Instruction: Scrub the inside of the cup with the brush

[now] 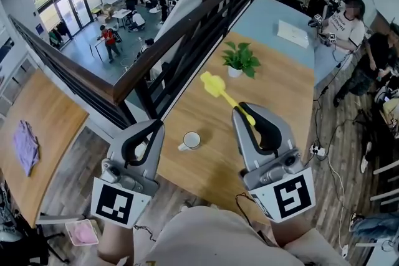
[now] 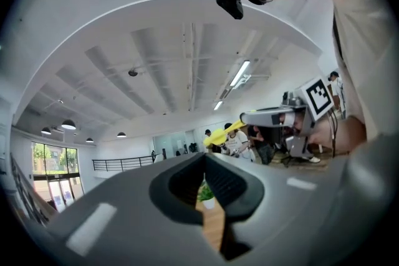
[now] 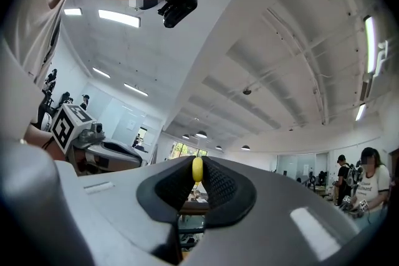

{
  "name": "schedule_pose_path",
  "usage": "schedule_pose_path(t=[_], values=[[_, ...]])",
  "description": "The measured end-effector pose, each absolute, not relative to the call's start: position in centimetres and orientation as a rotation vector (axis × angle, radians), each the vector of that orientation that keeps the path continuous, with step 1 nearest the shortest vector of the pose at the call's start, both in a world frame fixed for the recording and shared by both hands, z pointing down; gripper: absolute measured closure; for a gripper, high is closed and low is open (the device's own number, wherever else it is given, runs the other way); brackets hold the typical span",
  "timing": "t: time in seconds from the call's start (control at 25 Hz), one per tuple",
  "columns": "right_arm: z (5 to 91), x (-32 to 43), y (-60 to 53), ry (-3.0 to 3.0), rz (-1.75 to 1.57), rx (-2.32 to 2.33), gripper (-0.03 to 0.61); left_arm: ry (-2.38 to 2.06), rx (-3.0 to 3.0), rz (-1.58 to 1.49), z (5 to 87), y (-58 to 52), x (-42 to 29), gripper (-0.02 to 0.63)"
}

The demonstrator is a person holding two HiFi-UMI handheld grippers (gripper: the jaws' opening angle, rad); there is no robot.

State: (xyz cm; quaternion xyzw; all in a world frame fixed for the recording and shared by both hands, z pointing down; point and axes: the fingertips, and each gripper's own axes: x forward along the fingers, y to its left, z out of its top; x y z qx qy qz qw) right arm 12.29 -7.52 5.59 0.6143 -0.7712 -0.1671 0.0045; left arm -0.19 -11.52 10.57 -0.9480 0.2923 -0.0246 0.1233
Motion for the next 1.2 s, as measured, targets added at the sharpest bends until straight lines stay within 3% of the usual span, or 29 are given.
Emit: schedule_pose_path(t=[0.32, 1.2], values=[[8.1, 12.8, -7.2, -2.352, -0.506, 1.875, 0.546, 0.868, -2.850, -0.145, 13.6, -10.6, 0.5, 0.611], [7.4, 13.2, -6.4, -2.369, -0.550, 1.844, 0.546, 0.868, -2.836, -0.142, 12.7, -9.8, 1.6, 0.611]])
